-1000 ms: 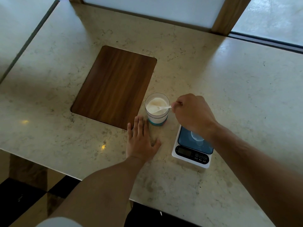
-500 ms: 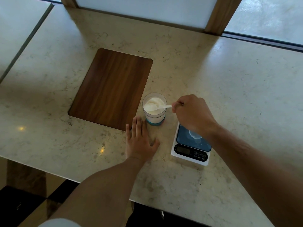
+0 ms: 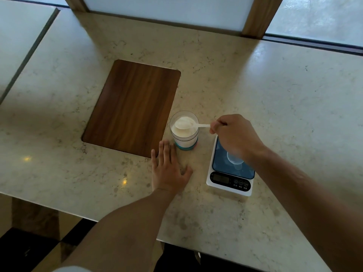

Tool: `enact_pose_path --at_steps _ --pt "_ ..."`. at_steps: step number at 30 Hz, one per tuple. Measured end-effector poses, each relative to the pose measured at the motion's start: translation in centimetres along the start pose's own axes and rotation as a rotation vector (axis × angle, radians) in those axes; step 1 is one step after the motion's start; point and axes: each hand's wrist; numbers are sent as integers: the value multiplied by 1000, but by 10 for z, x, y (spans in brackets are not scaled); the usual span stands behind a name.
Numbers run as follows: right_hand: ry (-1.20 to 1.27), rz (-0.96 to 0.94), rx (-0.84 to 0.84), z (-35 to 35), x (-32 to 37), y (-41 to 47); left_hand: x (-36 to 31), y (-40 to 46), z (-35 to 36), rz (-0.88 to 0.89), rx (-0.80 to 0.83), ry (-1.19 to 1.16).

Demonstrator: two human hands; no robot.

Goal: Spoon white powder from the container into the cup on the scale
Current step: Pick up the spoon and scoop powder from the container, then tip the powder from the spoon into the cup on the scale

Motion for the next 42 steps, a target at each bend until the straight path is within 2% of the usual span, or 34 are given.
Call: enact_pose_path --at_steps 17,32,42 --pt "150 6 -44 -5 -13 -12 -1 0 1 -1 -15 -8" --pt "158 8 -119 -29 -45 -27 -1 0 -2 -11 8 -19" --pt "198 76 -121 -35 -69 -41 1 0 1 -16 -12 -18"
Point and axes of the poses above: each hand's wrist, its own y-axis towards the middle knuckle, its own z-axis out of the palm, x = y × z, and after that the axes turned 3 degrees about -y, right-handed
